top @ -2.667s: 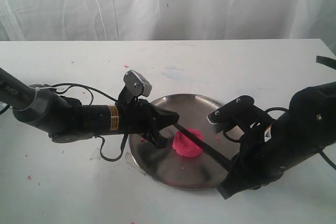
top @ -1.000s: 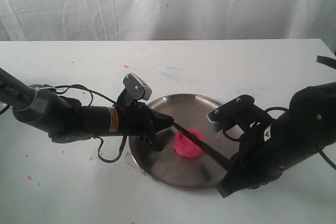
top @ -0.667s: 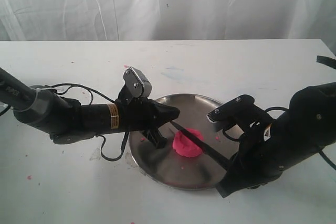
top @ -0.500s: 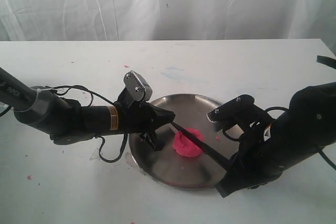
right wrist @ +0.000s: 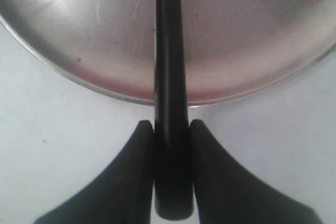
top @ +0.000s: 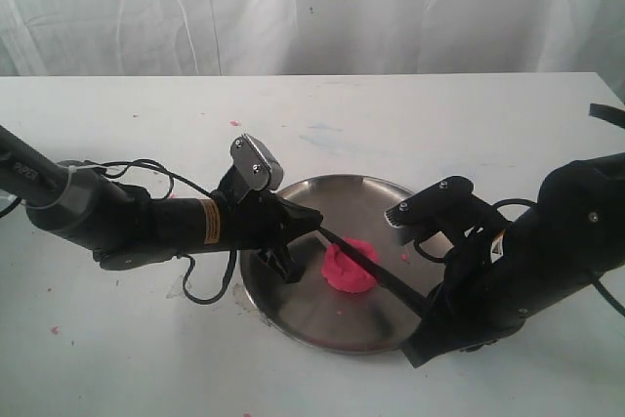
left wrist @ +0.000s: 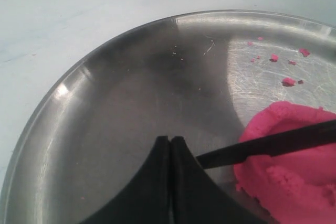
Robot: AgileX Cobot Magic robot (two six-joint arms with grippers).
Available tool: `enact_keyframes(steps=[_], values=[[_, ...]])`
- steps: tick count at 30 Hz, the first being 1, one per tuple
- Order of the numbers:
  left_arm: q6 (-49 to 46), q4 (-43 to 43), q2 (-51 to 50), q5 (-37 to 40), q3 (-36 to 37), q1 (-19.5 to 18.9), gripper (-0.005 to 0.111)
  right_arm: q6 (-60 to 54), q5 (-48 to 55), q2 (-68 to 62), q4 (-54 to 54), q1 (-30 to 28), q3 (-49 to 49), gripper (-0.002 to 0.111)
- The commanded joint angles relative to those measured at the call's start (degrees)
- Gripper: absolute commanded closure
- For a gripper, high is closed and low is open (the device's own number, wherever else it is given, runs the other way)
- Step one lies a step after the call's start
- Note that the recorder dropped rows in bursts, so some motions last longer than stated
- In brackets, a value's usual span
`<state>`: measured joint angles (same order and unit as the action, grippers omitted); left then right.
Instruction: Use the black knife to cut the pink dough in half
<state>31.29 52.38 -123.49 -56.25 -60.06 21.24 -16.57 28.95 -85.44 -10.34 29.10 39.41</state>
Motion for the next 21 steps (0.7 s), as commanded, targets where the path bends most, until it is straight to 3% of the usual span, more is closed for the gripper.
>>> enact_keyframes(steps=[1, 21], values=[[0.14, 1.25, 0.02, 0.36, -0.01, 0.17, 0.107, 0.32, -1.39, -0.08, -0.08, 0.03, -0.1, 0.108], [0.14, 2.01, 0.02, 0.59, -0.01, 0.17, 0.107, 0.32, -0.36, -3.34, -0.3, 0.03, -0.1, 0.108]])
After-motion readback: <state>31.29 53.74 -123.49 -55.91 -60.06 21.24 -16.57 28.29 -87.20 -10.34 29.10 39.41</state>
